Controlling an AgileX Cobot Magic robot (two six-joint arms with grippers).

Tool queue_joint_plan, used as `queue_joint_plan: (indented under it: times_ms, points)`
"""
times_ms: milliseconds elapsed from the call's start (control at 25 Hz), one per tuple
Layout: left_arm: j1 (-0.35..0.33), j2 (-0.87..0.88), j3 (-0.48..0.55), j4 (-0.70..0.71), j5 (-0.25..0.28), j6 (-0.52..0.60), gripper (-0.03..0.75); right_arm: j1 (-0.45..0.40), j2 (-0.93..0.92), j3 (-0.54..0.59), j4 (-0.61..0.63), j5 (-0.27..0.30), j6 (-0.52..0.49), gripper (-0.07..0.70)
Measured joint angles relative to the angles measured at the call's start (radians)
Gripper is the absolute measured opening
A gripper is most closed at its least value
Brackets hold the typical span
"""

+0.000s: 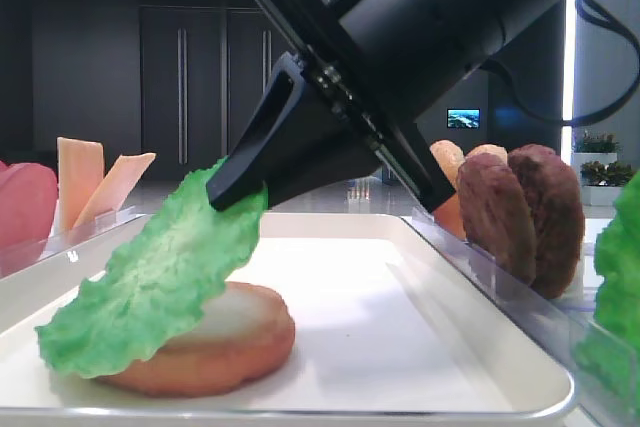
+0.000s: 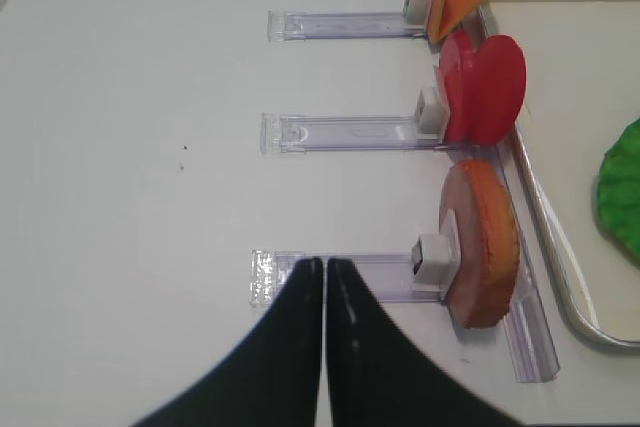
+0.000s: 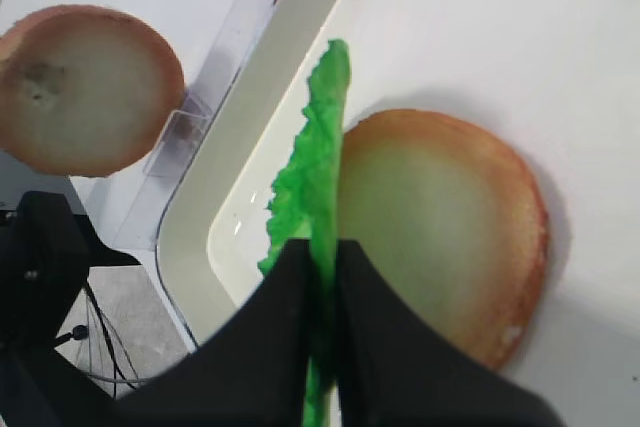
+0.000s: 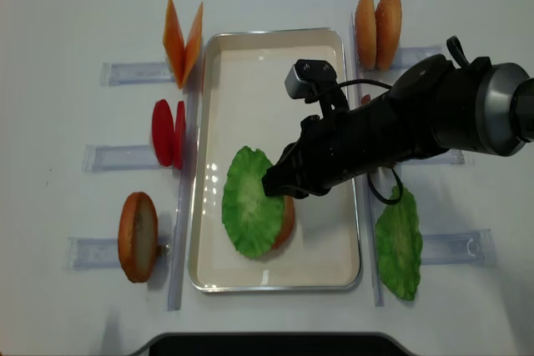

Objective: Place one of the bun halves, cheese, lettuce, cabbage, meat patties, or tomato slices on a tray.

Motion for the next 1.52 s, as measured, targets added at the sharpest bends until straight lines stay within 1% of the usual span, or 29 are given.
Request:
queue_joint_plan:
  times_ms: [240, 320, 360, 400, 600, 680, 720, 800, 840, 920, 1000, 1040, 1080, 1160, 1280, 1440, 1520]
  points:
    - [0.0, 0.0, 0.0, 0.0, 0.0, 0.0, 0.0, -0.003, 0.0, 0.0, -0.068, -0.031, 0.042, 0.032]
    - [0.0, 0.0, 0.0, 0.0, 0.0, 0.0, 0.0, -0.008, 0.0, 0.0, -0.078, -0.046, 0.05, 0.073]
    - [0.0, 0.0, 0.0, 0.0, 0.0, 0.0, 0.0, -0.008, 0.0, 0.0, -0.082, -0.055, 0.053, 0.108]
    - [0.0, 0.0, 0.0, 0.0, 0.0, 0.0, 0.0, -0.009, 0.0, 0.0, -0.086, -0.065, 0.054, 0.163]
    - [0.0, 0.0, 0.0, 0.0, 0.0, 0.0, 0.0, -0.009, 0.0, 0.0, -0.096, -0.07, 0.054, 0.495]
    - [0.0, 0.0, 0.0, 0.0, 0.0, 0.0, 0.0, -0.009, -0.004, 0.0, -0.105, -0.06, 0.054, 0.572]
    - [0.0, 0.0, 0.0, 0.0, 0.0, 0.0, 0.0, -0.009, -0.012, 0.0, -0.121, -0.055, 0.061, 0.593]
    - [0.0, 0.0, 0.0, 0.0, 0.0, 0.0, 0.0, -0.009, -0.045, 0.0, -0.165, -0.044, 0.091, 0.609]
    - [0.0, 0.0, 0.0, 0.0, 0.0, 0.0, 0.0, -0.01, -0.072, 0.0, -0.204, -0.041, 0.123, 0.613]
    - [0.0, 0.0, 0.0, 0.0, 0.0, 0.0, 0.0, -0.02, -0.131, 0.0, -0.291, -0.033, 0.202, 0.613]
    - [0.0, 0.0, 0.0, 0.0, 0.0, 0.0, 0.0, -0.042, -0.205, 0.0, -0.405, -0.022, 0.309, 0.613]
    - [0.0, 0.0, 0.0, 0.0, 0.0, 0.0, 0.0, -0.058, -0.236, 0.0, -0.455, 0.002, 0.356, 0.613]
    - [0.0, 0.0, 0.0, 0.0, 0.0, 0.0, 0.0, -0.075, -0.274, 0.0, -0.516, 0.014, 0.411, 0.612]
    - [0.0, 0.0, 0.0, 0.0, 0.0, 0.0, 0.0, -0.13, -0.35, 0.0, -0.637, 0.041, 0.525, 0.612]
    - [0.0, 0.0, 0.0, 0.0, 0.0, 0.0, 0.0, -0.246, -0.444, -0.001, -0.797, 0.1, 0.658, 0.604]
    - [0.0, 0.0, 0.0, 0.0, 0.0, 0.0, 0.0, -0.415, -0.521, -0.001, -0.995, 0.198, 0.808, 0.595]
    - [0.0, 0.0, 0.0, 0.0, 0.0, 0.0, 0.0, -0.485, -0.541, -0.001, -1.088, 0.25, 0.878, 0.594]
